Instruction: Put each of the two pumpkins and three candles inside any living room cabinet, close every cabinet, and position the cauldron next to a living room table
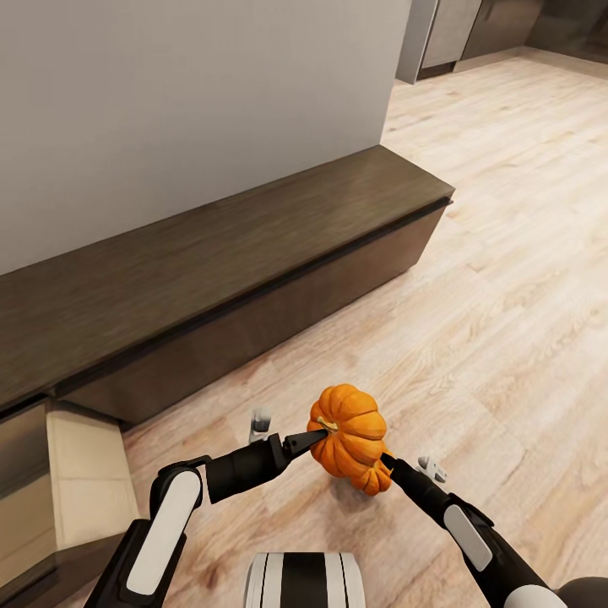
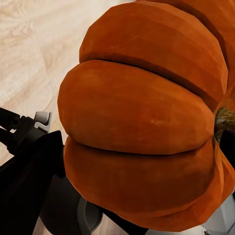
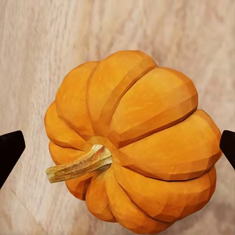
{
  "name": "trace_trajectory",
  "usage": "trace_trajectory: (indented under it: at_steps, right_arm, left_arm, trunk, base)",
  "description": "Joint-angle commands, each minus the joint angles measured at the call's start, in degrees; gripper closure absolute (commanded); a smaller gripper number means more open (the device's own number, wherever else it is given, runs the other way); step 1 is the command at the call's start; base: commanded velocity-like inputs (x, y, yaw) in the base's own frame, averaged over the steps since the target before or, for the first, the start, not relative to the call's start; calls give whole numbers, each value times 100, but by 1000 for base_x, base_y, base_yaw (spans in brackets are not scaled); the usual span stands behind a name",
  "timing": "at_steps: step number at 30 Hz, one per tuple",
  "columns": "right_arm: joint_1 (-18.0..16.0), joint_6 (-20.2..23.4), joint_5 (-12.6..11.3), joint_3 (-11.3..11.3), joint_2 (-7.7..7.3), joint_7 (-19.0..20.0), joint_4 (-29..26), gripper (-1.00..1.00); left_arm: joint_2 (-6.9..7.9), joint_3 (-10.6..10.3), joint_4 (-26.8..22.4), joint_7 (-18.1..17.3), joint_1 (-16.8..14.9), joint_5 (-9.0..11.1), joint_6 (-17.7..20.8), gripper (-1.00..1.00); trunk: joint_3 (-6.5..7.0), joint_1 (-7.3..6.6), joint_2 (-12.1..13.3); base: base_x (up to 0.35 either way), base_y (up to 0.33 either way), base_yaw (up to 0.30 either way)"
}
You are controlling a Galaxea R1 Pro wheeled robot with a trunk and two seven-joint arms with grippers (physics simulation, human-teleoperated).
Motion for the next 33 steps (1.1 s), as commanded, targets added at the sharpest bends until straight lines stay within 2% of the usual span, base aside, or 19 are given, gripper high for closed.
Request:
trace_trajectory:
  at_steps: [1,17,24,29,33]
  right_arm:
    - [-1,18,-51,19,-6,-1,-2,-100]
    - [-1,18,-51,19,-6,-45,-2,-100]
    - [-1,25,-51,44,-6,-88,-2,-100]
    - [-3,25,-43,52,-6,-97,-2,-100]
    - [-2,26,-42,54,-6,-92,-2,-100]
  left_arm:
    - [-3,6,1,-15,-2,-9,28,100]
    - [3,29,4,-26,-2,-7,29,100]
    - [6,35,4,-33,-2,-9,29,100]
    - [4,33,9,-31,-2,-9,29,100]
    - [1,28,5,-27,-2,-9,29,100]
  trunk:
    - [-3,-1,-1]
    - [-3,-1,-1]
    - [-158,17,-11]
    - [-158,17,-11]
    - [-247,27,-16]
  base:
    - [1,-1,0]
    - [0,0,0]
    - [0,0,0]
    - [0,0,0]
    - [0,0,0]
